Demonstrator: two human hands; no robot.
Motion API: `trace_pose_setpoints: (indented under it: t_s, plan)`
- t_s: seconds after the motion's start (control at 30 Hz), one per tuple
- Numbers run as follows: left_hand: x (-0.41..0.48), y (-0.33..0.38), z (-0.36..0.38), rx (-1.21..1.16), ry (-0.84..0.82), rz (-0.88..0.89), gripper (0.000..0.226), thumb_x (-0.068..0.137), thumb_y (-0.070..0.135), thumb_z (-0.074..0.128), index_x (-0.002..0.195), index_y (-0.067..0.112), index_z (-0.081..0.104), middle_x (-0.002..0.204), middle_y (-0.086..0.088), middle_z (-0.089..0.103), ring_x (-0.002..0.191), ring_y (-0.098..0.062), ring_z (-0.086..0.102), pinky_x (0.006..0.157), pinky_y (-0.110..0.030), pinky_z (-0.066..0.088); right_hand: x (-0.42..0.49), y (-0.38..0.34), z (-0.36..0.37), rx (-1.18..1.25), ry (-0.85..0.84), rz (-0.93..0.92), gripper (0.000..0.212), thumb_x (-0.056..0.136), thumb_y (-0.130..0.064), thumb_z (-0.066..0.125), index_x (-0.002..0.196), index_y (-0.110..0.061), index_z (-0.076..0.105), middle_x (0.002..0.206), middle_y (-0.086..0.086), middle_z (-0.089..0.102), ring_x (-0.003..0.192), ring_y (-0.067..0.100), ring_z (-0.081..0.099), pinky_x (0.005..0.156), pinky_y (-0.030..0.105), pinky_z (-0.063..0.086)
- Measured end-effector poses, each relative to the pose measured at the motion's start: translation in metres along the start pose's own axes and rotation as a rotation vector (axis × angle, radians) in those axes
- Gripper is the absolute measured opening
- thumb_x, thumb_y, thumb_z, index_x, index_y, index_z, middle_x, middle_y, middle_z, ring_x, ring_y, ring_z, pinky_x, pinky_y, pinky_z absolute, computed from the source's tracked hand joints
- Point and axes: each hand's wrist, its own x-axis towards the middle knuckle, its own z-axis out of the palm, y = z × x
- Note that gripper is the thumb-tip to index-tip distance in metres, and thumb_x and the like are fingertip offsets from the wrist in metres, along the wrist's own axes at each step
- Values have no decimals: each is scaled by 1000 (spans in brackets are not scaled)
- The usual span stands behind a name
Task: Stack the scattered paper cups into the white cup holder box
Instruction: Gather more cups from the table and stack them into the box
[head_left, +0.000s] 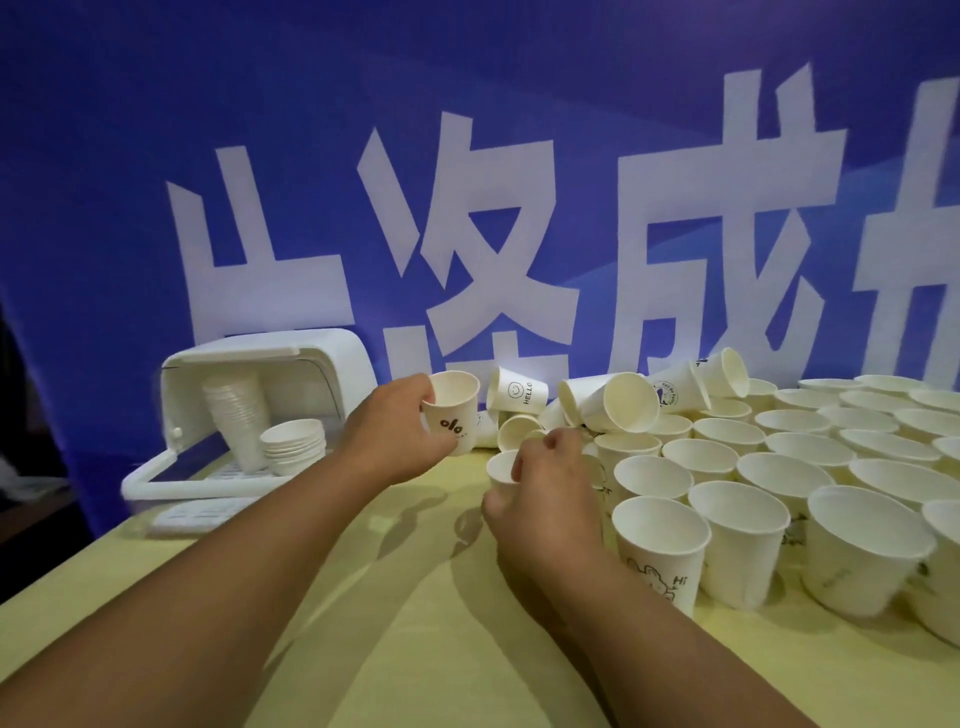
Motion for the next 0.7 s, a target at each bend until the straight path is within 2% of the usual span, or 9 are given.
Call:
trace_pose_setpoints:
  t_s: [0.07,0.13,0.23,0.33,0.4,0.5,0.57,0.7]
  plan:
    - [-14,-15,-10,-36,24,-30,38,74,49,77,89,27,50,90,9,61,81,-20,59,68,-37,55,0,1,4,46,5,47,57,76,-45,78,122,-24,52,140,0,29,124,24,45,95,37,51]
    - [-28,-27,-15,-63,36,-56,43,75,55,77,82,25,47,82,7,59,75,-19,56,63,-36,47,0,1,8,77,13,102,71,72,-48,83,127,-27,44,137,-1,29,127,23,41,95,38,51]
    - [-44,-44,-16,-81,-9,-125,49,74,62,76,82,25,45,84,5,59,75,-17,54,61,-36,41,0,2,15,150,4,156,94,69,-45,86,142,-29,29,141,1,30,133,24,35,101,42,48]
    - [-56,-60,-10,-150,-98,-183,51,69,65,73,86,30,41,89,5,63,78,-19,59,68,-40,51,3,7,23,272,-38,214,104,67,-42,88,147,-30,24,143,2,42,133,27,41,102,48,48]
    - [-64,-66,-6,-182,-133,-190,52,66,65,73,94,38,37,98,10,64,84,-17,63,74,-43,57,5,12,27,313,-103,251,101,68,-41,87,147,-27,26,137,2,52,125,27,51,98,49,52]
    - [-71,-72,1,-309,-172,-220,69,71,56,79,120,48,31,115,12,59,98,-14,63,84,-41,57,6,15,30,377,-156,249,91,72,-37,85,145,-26,32,124,-2,59,110,23,59,90,43,55]
    - [-73,-76,6,-394,-196,-239,73,76,51,81,130,43,34,118,12,58,100,-11,61,88,-39,55,6,17,33,400,-148,221,88,70,-38,85,143,-30,38,114,-9,61,104,19,61,89,43,56]
    - [-76,-81,14,-449,-271,-222,53,78,42,84,119,36,50,112,14,64,95,-7,63,85,-33,55,7,11,42,456,-141,242,66,68,-38,87,123,-30,50,107,-11,63,98,15,62,88,46,56]
